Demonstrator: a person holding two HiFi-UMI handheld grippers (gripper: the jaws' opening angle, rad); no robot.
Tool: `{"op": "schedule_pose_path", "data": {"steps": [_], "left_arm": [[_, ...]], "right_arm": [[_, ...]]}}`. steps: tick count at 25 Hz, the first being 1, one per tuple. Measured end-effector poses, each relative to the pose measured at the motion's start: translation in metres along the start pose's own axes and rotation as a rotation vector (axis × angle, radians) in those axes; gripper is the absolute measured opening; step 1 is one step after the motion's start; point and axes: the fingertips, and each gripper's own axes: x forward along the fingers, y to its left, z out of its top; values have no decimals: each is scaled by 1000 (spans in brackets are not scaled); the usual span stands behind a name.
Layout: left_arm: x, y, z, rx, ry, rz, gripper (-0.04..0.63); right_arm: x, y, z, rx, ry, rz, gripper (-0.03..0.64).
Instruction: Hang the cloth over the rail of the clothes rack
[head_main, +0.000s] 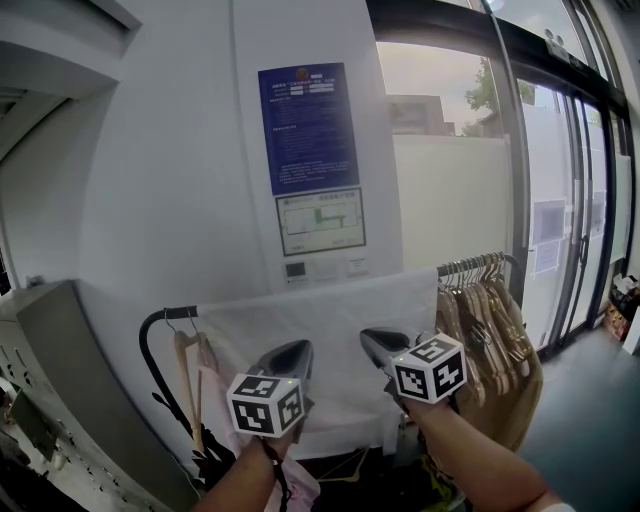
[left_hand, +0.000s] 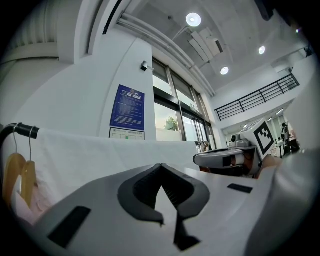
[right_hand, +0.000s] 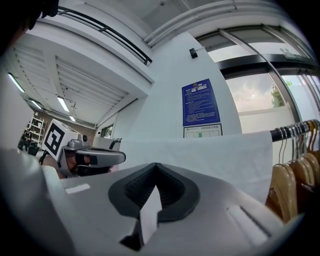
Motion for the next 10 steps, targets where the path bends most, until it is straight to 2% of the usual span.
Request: {"op": "schedule_pose_path", "data": {"steps": [10], "left_arm": [[3,7,-1,-25,-5,7,6]], "right_arm": [[-2,-4,3,-5,-1,-9,2]]}}
